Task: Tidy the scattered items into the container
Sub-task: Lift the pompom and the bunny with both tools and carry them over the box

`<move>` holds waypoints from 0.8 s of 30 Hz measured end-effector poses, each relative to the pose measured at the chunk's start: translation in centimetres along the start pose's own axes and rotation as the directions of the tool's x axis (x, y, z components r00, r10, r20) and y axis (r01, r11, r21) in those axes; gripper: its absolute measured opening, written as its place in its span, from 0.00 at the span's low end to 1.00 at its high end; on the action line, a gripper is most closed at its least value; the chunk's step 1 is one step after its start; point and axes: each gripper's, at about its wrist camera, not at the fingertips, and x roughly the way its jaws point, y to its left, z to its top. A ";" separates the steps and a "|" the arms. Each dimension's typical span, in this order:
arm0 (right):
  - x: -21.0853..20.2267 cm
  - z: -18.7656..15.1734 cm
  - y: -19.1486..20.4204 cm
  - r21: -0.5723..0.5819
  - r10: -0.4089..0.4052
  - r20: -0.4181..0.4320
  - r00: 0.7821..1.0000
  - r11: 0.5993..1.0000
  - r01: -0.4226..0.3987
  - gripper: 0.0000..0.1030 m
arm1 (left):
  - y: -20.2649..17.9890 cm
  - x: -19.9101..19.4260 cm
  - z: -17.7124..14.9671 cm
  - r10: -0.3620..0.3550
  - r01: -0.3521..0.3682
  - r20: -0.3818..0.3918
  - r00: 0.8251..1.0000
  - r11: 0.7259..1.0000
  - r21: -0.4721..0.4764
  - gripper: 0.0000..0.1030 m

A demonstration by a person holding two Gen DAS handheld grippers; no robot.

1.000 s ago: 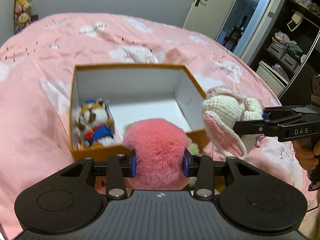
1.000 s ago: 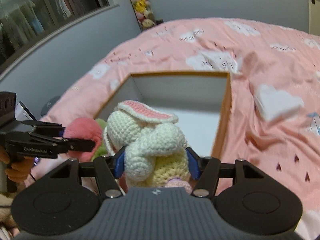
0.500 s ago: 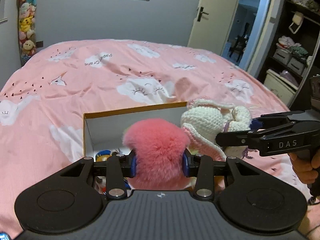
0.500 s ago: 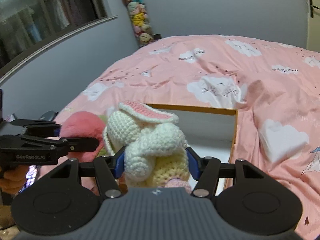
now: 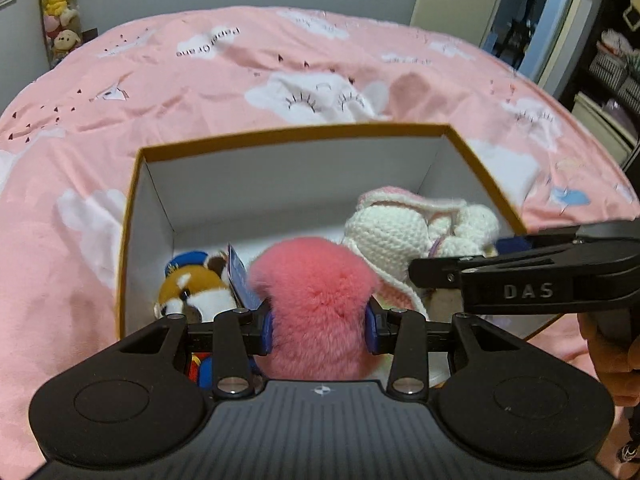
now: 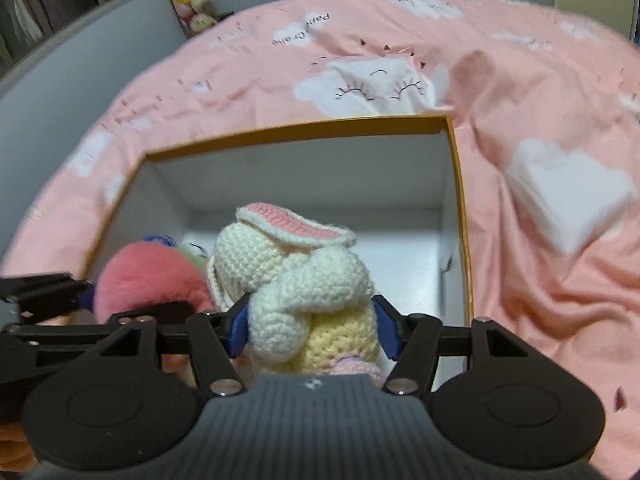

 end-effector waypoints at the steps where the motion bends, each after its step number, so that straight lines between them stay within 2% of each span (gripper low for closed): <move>1: 0.1 0.0 0.3 -0.015 -0.009 0.000 1.000 1.000 0.009 0.62 | -0.1 0.2 0.0 0.005 -0.005 -0.007 1.000 1.000 0.008 0.45; 5: 0.7 0.3 1.1 -0.054 -0.018 -0.036 0.999 0.998 0.016 0.62 | -0.7 1.1 -0.2 0.037 -0.035 -0.040 0.999 0.998 0.054 0.45; 9: 1.8 0.2 1.4 -0.074 0.000 -0.118 0.993 0.997 -0.008 0.63 | -1.0 1.9 -0.7 0.059 -0.052 -0.082 0.995 0.994 0.091 0.46; 17: 3.3 0.0 0.6 -0.013 0.029 -0.223 0.974 0.999 -0.032 0.65 | -1.0 2.4 -1.0 0.083 -0.073 -0.097 0.992 0.992 0.106 0.49; 24: 3.6 0.3 1.1 -0.014 0.027 -0.230 0.973 0.999 -0.031 0.69 | -0.4 2.1 -1.3 0.074 -0.067 -0.082 0.994 0.995 0.080 0.55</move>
